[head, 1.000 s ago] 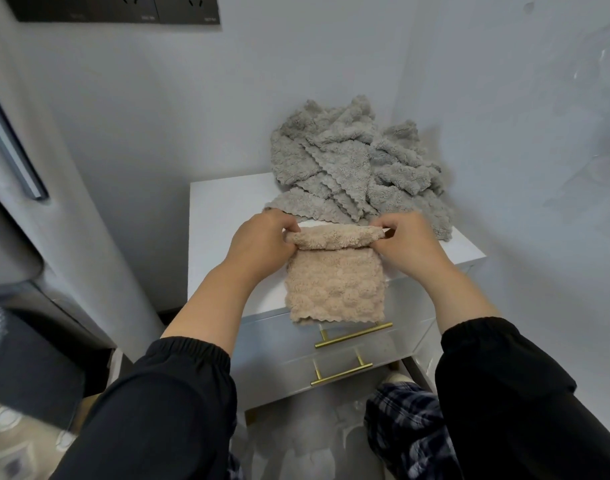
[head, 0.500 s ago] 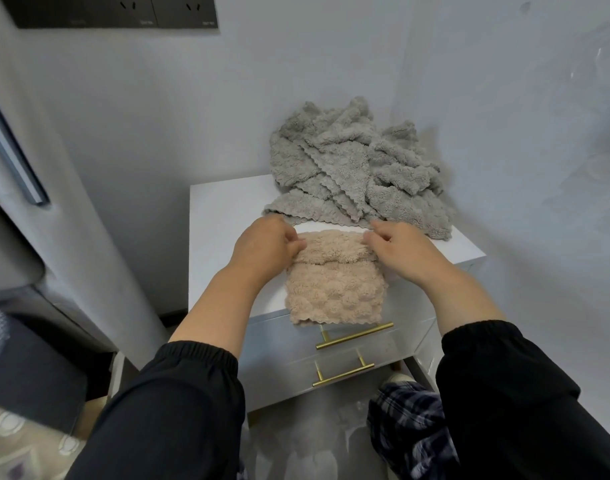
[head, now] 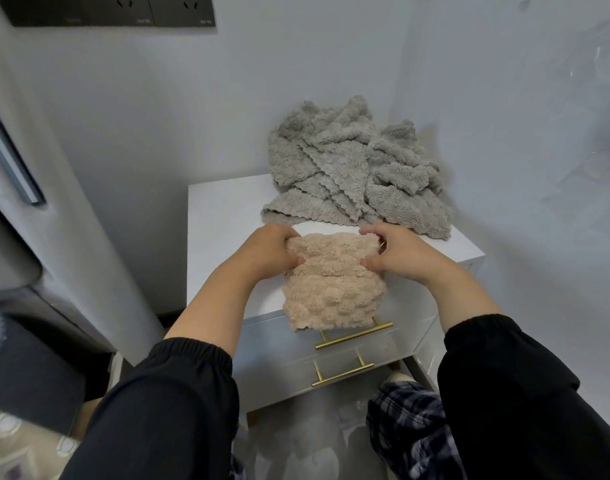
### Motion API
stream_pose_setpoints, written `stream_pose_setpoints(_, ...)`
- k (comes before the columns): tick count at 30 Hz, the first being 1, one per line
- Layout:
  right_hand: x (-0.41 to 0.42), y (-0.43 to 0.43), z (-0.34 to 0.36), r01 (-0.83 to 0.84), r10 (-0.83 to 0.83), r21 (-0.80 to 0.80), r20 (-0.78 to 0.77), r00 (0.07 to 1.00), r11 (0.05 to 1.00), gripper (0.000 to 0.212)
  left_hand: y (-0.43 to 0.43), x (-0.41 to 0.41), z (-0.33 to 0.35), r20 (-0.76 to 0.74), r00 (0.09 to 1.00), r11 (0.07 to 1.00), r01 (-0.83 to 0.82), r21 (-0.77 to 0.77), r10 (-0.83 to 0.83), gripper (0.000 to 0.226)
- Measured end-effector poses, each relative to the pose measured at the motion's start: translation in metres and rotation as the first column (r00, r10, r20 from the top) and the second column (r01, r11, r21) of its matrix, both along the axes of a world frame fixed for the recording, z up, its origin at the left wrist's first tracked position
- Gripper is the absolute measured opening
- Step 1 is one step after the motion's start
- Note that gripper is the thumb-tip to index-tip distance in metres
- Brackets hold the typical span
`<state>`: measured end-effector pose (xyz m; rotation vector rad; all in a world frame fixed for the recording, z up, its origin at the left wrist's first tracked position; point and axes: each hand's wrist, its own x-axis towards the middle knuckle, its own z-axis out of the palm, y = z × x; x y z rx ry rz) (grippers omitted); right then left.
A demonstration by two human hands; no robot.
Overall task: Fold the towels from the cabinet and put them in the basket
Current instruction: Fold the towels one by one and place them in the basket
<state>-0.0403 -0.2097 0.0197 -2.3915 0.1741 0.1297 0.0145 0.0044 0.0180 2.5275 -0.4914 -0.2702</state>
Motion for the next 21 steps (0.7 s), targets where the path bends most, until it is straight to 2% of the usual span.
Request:
stream_pose_setpoints(3, 0.004, -0.003, -0.002, 0.043, -0.041, 0.080, -0.026, 0.999, 0.996, 0.040, 0.001, 0.000, 0.001, 0.008, 1.000, 0.999, -0.026, -0.037, 0.027, 0.017)
stream_pose_setpoints(6, 0.001, -0.002, 0.001, 0.070, -0.067, 0.136, -0.028, 0.997, 0.988, 0.033, -0.001, 0.000, 0.001, 0.073, 0.995, 0.996, -0.067, -0.052, 0.071, 0.018)
stream_pose_setpoints(9, 0.000, 0.001, 0.005, 0.068, -0.078, 0.102, 0.087, 0.993, 0.992, 0.016, -0.004, -0.001, 0.000, 0.175, 0.976, 0.991, -0.118, -0.071, 0.129, 0.021)
stream_pose_setpoints(15, 0.003, 0.012, -0.001, 0.163, -0.170, 0.049, 0.272, 0.947, 0.985, 0.025, -0.011, -0.003, 0.000, 0.343, 0.920, 0.981, -0.172, -0.087, 0.191, 0.025)
stream_pose_setpoints(17, 0.004, 0.014, -0.004, 0.188, -0.177, 0.002, 0.341, 0.923, 0.982, 0.021, -0.011, -0.003, 0.000, 0.357, 0.910, 0.977, -0.177, -0.120, 0.209, 0.027)
stream_pose_setpoints(21, 0.004, 0.014, -0.006, 0.197, -0.170, -0.024, 0.412, 0.895, 0.980, 0.027, -0.010, -0.004, -0.001, 0.357, 0.908, 0.970, -0.160, -0.185, 0.218, 0.031)
